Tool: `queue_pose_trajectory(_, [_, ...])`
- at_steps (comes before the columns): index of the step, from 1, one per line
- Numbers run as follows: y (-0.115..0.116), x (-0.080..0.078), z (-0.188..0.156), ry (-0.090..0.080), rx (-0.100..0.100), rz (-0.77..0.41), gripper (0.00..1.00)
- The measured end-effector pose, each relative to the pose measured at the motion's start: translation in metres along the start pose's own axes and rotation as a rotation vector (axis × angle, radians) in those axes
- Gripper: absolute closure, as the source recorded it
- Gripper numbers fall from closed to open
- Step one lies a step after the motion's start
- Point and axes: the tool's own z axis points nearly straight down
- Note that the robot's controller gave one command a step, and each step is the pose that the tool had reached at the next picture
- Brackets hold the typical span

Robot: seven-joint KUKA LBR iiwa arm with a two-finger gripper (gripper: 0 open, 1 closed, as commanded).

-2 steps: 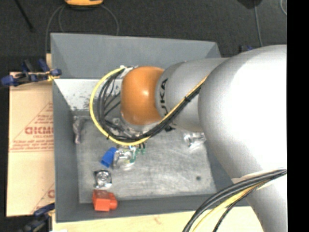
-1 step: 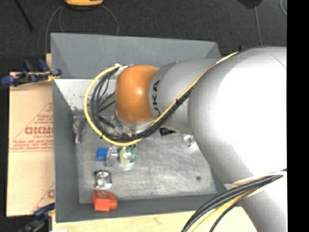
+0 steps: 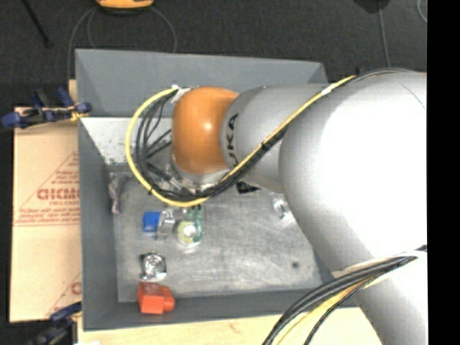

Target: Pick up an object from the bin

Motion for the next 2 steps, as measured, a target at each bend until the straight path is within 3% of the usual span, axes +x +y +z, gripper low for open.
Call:
queue_pose_trajectory(1, [0.001,-0.001,-0.004,-0.002,-0.001,-0.001,1.00])
queue_pose_trajectory(2, [0.032,0.020,-0.133,-0.006,-0.002,0.021,1.00])
